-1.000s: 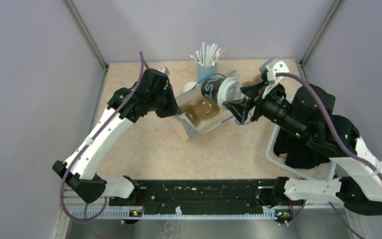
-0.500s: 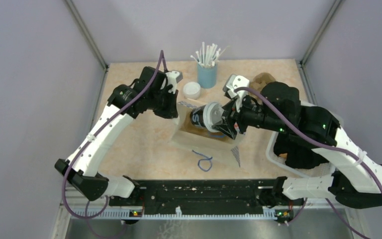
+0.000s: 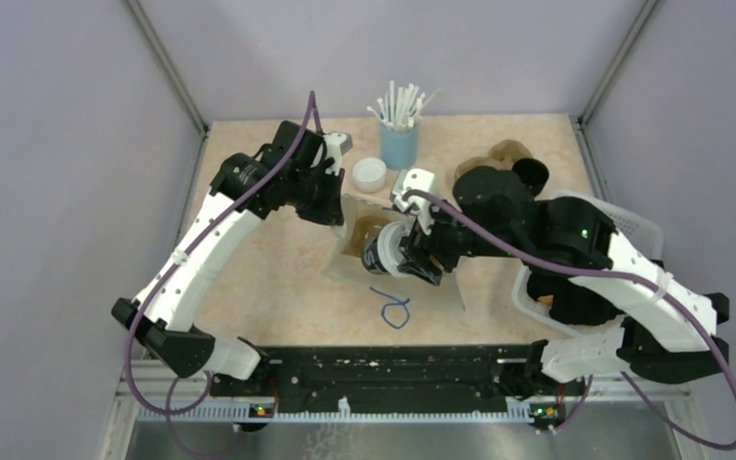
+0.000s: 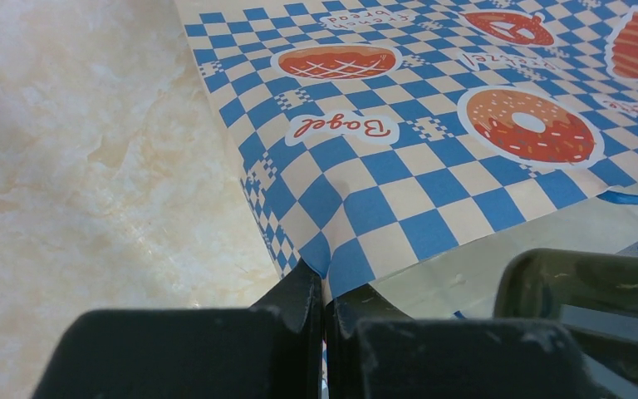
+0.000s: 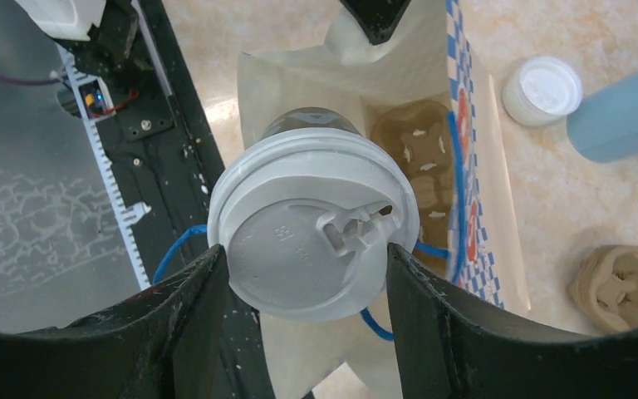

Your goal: Pack the takeout coffee

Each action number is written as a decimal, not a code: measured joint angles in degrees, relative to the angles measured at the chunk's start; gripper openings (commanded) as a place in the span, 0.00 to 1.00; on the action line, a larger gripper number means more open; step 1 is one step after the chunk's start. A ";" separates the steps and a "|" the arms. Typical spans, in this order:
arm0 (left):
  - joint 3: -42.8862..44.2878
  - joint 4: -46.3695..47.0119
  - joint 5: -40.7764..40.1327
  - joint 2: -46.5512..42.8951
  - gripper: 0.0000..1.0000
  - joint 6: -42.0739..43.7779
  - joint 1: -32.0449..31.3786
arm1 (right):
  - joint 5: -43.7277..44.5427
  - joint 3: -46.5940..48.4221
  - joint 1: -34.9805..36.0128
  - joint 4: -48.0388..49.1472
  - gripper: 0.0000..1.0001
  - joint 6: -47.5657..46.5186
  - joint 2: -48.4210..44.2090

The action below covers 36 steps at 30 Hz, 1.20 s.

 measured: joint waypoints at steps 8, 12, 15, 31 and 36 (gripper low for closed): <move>0.00 -1.81 -0.02 0.09 0.00 -2.16 0.02 | 7.06 0.76 4.90 -2.78 0.57 -0.02 5.57; -0.22 -1.81 0.15 -0.17 0.00 -2.60 0.04 | 10.93 0.76 4.96 -3.10 0.57 -1.44 6.97; -0.61 -1.77 0.50 -0.59 0.00 -2.80 0.04 | 12.48 0.00 5.03 -2.75 0.57 -3.08 8.00; -4.07 -0.37 1.44 -3.67 0.00 -1.49 0.04 | 13.79 -6.97 5.70 1.88 0.58 -11.56 12.68; -6.38 0.90 1.22 -5.77 0.00 -0.59 0.04 | 16.74 -11.06 5.75 4.70 0.58 -12.68 12.94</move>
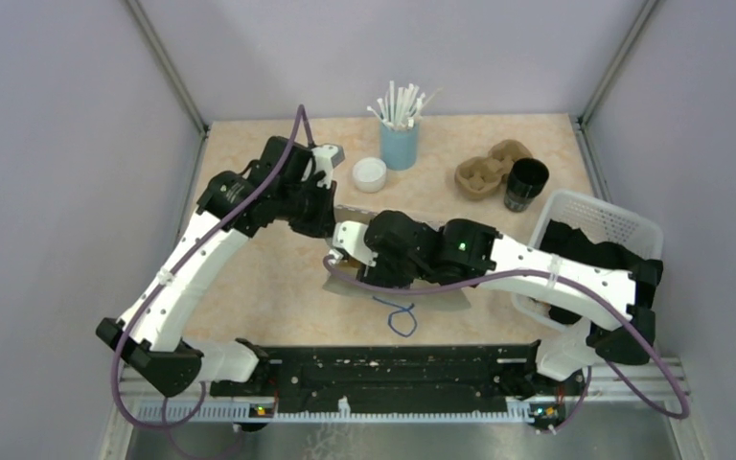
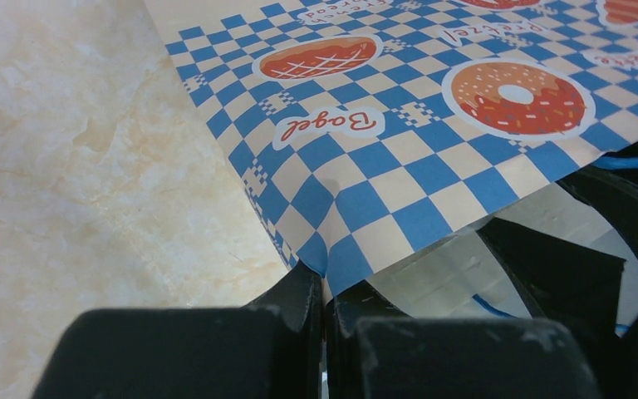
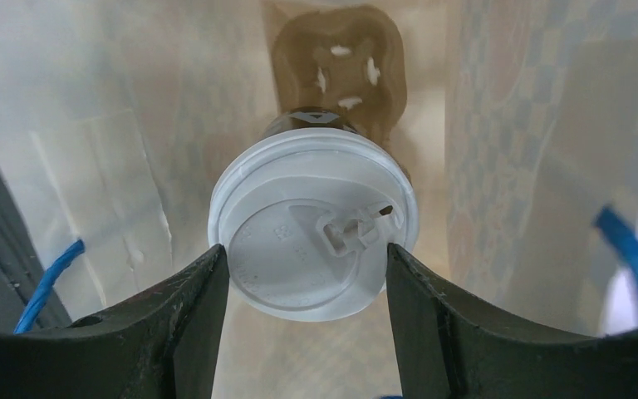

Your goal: Pack the takeout coffee

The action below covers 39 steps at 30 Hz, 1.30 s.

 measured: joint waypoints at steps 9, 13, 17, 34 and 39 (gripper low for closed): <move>-2.71 3.30 -0.68 -3.61 0.00 1.33 0.07 | 6.47 -8.79 0.02 4.00 0.58 -0.74 -1.55; -4.76 5.49 -1.64 -5.46 0.00 2.49 0.07 | 9.66 -10.91 0.00 6.16 0.58 -0.72 -3.10; -8.17 8.48 -1.68 -8.57 0.00 3.43 0.07 | 11.91 -14.53 0.02 9.51 0.58 -0.79 -6.29; -11.85 11.58 -1.68 -10.69 0.00 6.67 0.07 | 13.31 -22.67 -2.08 20.20 0.58 -2.78 -8.41; -11.85 11.21 -1.70 -10.69 0.00 6.69 0.07 | 12.35 -24.76 -4.37 23.43 0.57 -3.61 -8.44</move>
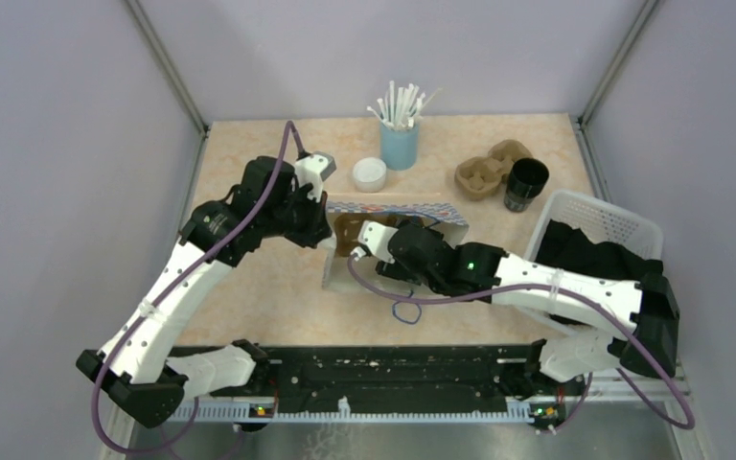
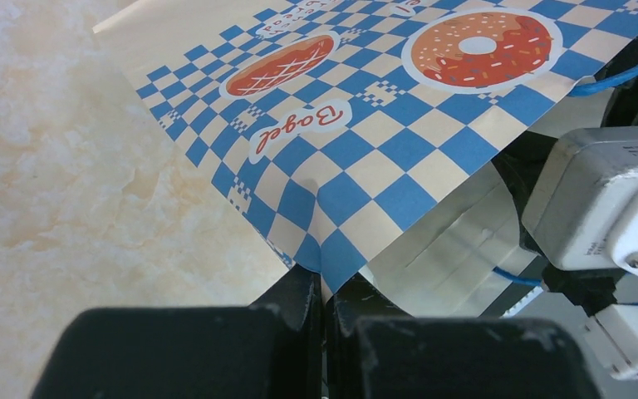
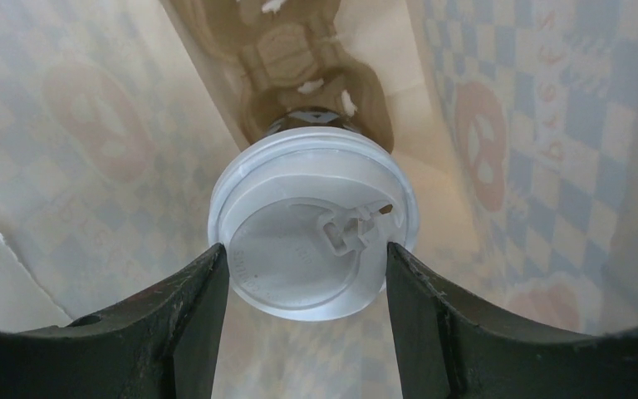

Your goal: Pack the takeout coffee

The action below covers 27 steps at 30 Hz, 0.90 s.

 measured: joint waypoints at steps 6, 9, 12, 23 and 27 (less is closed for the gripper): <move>0.00 -0.79 0.00 -0.28 0.00 -0.02 0.00 | -1.90 -1.99 -1.36 2.16 0.57 -1.29 0.02; 0.00 -0.94 0.02 -0.37 0.00 -0.04 0.00 | -2.89 -2.05 -1.66 3.52 0.57 -1.68 0.02; 0.00 -1.18 0.04 -0.37 0.00 -0.04 0.00 | -3.43 -2.51 -2.25 5.64 0.57 -2.10 0.02; 0.00 -1.84 0.26 -0.37 0.00 -0.11 0.00 | -4.63 -6.54 -4.44 12.11 0.57 -3.82 0.44; 0.00 -1.90 0.28 -0.37 0.00 -0.50 0.00 | -5.68 -7.58 -6.16 13.66 0.57 -4.46 0.46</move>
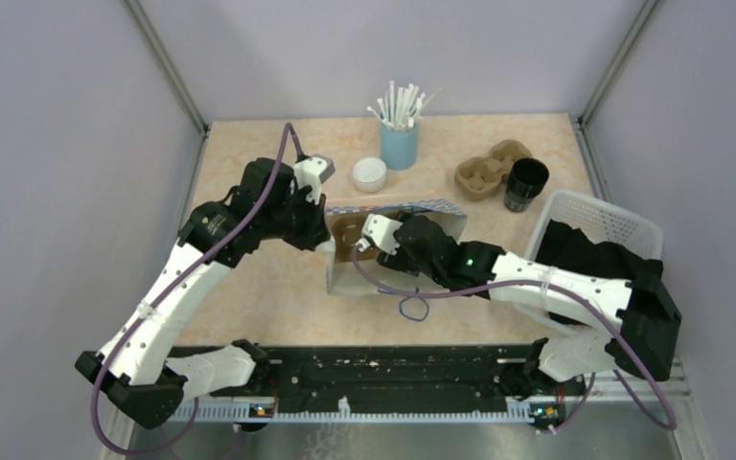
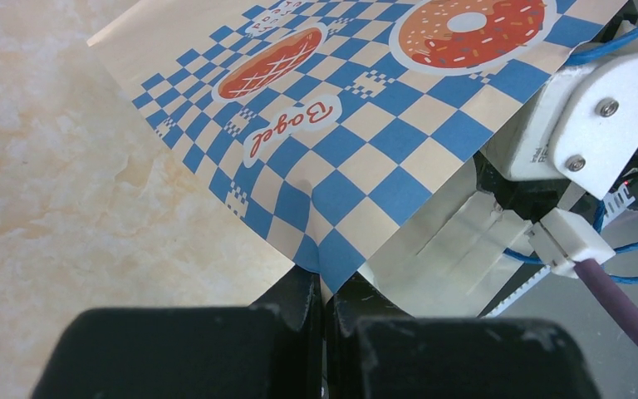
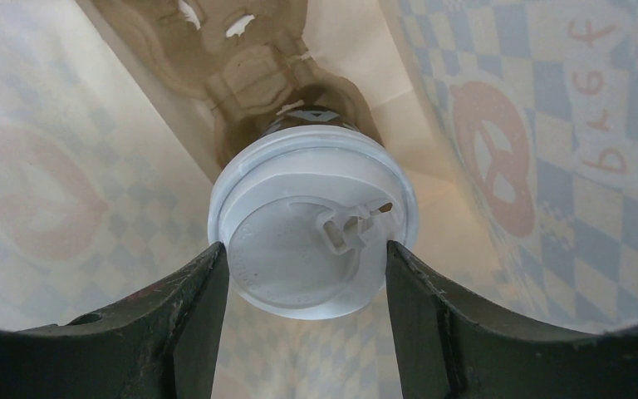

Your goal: Pack the takeout coffee

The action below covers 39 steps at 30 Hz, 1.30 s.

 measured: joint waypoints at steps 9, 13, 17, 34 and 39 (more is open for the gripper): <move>0.00 -0.92 -0.02 0.00 0.00 -0.63 0.00 | -2.54 -1.38 -2.75 3.78 0.57 -1.33 1.20; 0.00 -1.49 -0.04 0.00 0.00 -0.68 0.00 | -3.96 -1.66 -3.65 4.81 0.57 -1.70 2.40; 0.00 -1.70 -0.04 0.00 0.00 -0.92 0.00 | -5.95 -1.92 -4.61 5.49 0.58 -1.68 2.69; -0.13 -3.19 1.68 0.02 0.00 -9.33 0.07 | -11.91 -3.39 -6.49 11.23 0.58 -1.70 5.92; -1.07 -3.23 4.35 0.02 0.00 -14.36 0.09 | -14.58 -2.60 -6.71 10.93 0.58 -1.66 7.52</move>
